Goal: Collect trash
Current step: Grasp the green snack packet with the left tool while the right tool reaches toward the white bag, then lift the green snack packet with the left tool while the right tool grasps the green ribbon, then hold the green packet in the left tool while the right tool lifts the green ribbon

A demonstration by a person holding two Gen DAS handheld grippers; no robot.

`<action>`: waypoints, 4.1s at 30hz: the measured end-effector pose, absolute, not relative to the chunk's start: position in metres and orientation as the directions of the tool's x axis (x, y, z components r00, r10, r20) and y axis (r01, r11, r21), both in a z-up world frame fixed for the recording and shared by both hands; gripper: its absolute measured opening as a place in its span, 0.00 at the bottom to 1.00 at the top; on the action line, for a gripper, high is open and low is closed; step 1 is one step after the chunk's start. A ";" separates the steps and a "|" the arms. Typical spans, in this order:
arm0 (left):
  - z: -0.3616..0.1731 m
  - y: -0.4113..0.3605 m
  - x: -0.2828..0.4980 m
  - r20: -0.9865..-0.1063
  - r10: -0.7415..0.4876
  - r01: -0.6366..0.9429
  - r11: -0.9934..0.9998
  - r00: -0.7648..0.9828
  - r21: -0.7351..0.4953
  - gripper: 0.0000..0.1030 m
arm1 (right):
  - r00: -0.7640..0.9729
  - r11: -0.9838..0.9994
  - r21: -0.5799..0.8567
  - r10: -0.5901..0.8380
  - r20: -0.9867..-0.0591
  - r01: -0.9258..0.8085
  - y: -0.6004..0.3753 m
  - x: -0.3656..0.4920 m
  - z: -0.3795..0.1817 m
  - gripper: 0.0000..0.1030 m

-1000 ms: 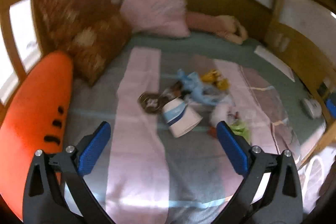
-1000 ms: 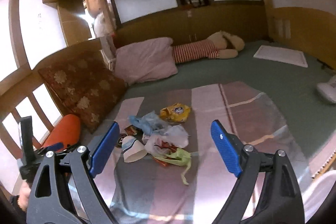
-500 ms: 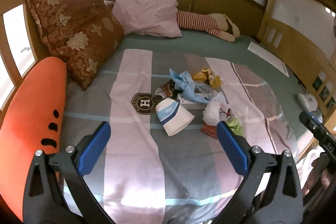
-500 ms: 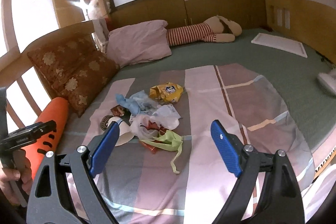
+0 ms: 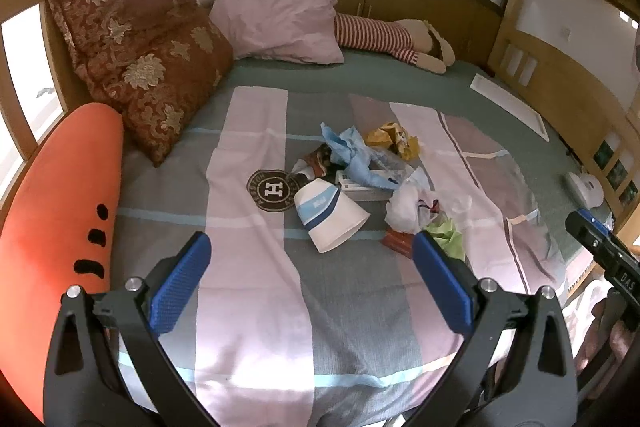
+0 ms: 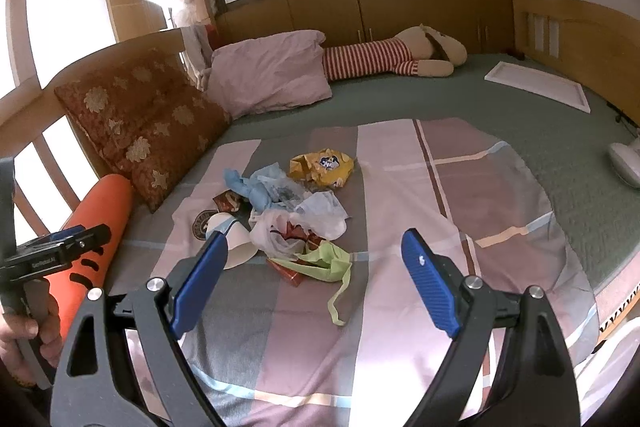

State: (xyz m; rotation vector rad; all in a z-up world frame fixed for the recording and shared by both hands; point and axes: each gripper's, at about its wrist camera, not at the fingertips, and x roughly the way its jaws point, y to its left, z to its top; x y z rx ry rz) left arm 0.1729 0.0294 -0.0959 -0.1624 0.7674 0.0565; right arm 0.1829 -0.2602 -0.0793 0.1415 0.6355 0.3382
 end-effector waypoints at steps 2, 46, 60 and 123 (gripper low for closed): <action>-0.097 0.030 0.173 -0.697 -0.010 -0.108 0.986 0.717 -0.125 0.97 | 0.750 0.936 0.230 0.352 -0.561 -0.267 -0.260 0.183 -0.080 0.84; -0.181 0.048 0.358 -0.832 -0.052 0.051 0.998 0.552 -0.029 0.09 | 0.486 0.930 0.158 0.313 -0.816 -0.333 -0.235 0.298 -0.166 0.23; -0.061 0.006 0.192 -0.606 -0.112 0.025 0.988 0.788 -0.151 0.08 | 0.673 0.938 0.251 0.347 -0.653 -0.240 -0.276 0.240 -0.105 0.26; -0.080 -0.001 0.156 -0.625 -0.105 -0.015 0.983 0.774 -0.183 0.08 | 0.735 0.942 0.152 0.329 -0.593 -0.299 -0.248 0.220 -0.084 0.08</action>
